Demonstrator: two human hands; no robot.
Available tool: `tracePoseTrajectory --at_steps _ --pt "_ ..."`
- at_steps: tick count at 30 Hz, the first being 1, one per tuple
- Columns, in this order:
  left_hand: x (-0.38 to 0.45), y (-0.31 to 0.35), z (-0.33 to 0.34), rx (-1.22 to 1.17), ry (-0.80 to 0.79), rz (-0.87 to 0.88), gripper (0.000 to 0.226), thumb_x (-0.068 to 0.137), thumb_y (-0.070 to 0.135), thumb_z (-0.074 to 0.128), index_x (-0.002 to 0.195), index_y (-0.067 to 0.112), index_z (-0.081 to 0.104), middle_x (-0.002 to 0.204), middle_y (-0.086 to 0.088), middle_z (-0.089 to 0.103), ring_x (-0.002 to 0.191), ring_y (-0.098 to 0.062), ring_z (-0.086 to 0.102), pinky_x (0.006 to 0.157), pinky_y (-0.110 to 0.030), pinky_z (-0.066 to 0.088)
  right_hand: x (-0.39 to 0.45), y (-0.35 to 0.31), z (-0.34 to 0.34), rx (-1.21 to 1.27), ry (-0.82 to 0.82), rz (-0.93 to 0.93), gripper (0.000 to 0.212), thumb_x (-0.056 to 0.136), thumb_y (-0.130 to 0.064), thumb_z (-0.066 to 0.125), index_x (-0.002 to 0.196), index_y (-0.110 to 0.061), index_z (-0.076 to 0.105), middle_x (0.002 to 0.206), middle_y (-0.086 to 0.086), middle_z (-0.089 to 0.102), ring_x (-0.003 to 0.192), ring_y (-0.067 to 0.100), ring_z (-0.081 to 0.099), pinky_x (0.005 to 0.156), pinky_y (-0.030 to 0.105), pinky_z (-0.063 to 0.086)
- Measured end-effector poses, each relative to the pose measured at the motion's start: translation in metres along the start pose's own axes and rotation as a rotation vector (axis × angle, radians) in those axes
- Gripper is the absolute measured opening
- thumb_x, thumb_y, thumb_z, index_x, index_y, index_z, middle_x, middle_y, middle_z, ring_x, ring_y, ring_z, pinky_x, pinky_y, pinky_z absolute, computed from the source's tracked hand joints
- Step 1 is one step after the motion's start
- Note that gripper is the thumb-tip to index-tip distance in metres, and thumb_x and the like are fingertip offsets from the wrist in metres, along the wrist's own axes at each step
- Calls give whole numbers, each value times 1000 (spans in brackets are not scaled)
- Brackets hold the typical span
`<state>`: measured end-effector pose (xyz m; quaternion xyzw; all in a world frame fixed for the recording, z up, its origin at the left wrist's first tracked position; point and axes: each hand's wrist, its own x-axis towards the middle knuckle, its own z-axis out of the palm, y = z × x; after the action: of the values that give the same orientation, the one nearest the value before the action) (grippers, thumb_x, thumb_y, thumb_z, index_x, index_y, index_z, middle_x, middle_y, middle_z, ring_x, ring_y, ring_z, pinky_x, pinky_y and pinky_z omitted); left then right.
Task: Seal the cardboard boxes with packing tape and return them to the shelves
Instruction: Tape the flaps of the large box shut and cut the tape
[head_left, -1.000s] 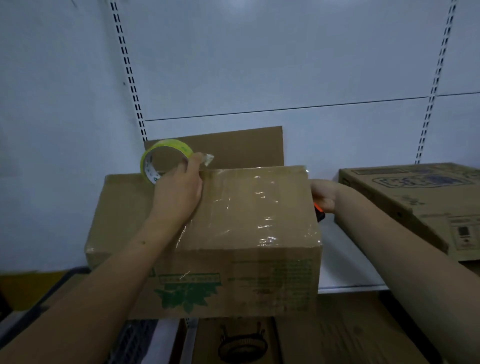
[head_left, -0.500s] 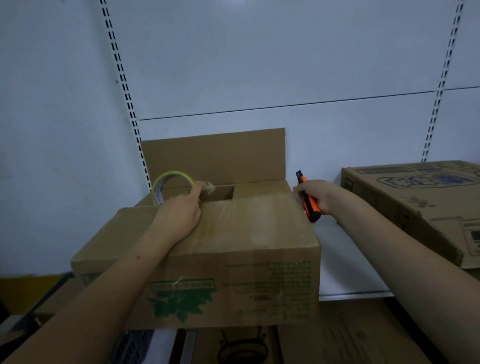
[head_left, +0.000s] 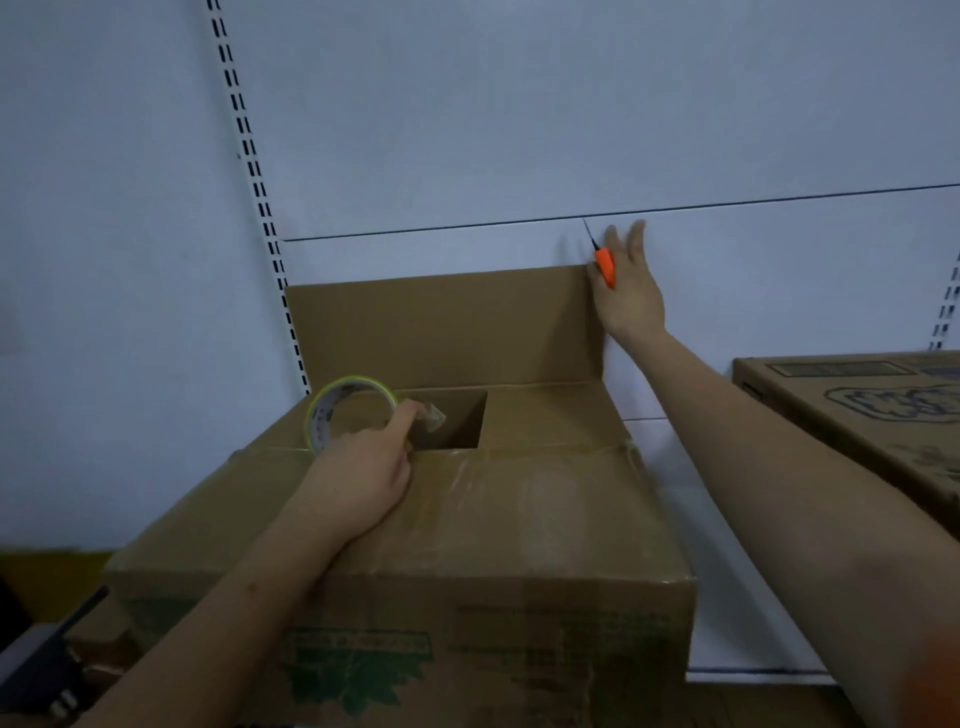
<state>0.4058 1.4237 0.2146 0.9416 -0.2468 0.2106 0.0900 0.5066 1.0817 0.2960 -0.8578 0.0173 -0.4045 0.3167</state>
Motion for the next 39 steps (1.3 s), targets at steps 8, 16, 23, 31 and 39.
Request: tracePoseTrajectory --at_steps 8,16,23,31,39 --pt "-5 6 -9 -7 87 -6 45 99 22 48 140 28 30 77 5 66 58 -10 58 51 -36 48 -31 -1 -30 -73 -105 -94 43 99 -56 43 84 -18 57 71 2 58 71 24 60 73 44 54" --pt "-14 20 -16 1 246 -26 48 100 29 52 143 17 36 59 14 37 46 -11 40 44 -30 30 -40 -16 -40 -289 -533 -267 27 88 -51 67 90 -24 66 87 -1 67 84 19 61 72 35 49" --pt "-15 22 -26 -207 313 -109 42 96 23 54 134 29 37 68 1 57 58 -19 58 55 -39 48 -99 5 7 -446 -563 -289 28 96 -53 52 97 -26 61 93 -5 62 96 21 60 68 33 38" --pt "37 55 -66 -738 2 -69 19 103 26 53 107 22 70 71 -11 66 41 -28 60 39 -27 46 -110 10 13 -285 -297 -131 25 96 -47 52 88 -24 52 76 -4 57 74 21 55 59 32 35" --pt "108 87 -72 -892 -258 98 25 102 30 52 113 27 74 75 -19 67 58 -27 64 63 -33 55 -144 64 -10 -132 -76 308 42 101 -52 42 106 -11 50 95 8 55 78 27 53 63 34 34"
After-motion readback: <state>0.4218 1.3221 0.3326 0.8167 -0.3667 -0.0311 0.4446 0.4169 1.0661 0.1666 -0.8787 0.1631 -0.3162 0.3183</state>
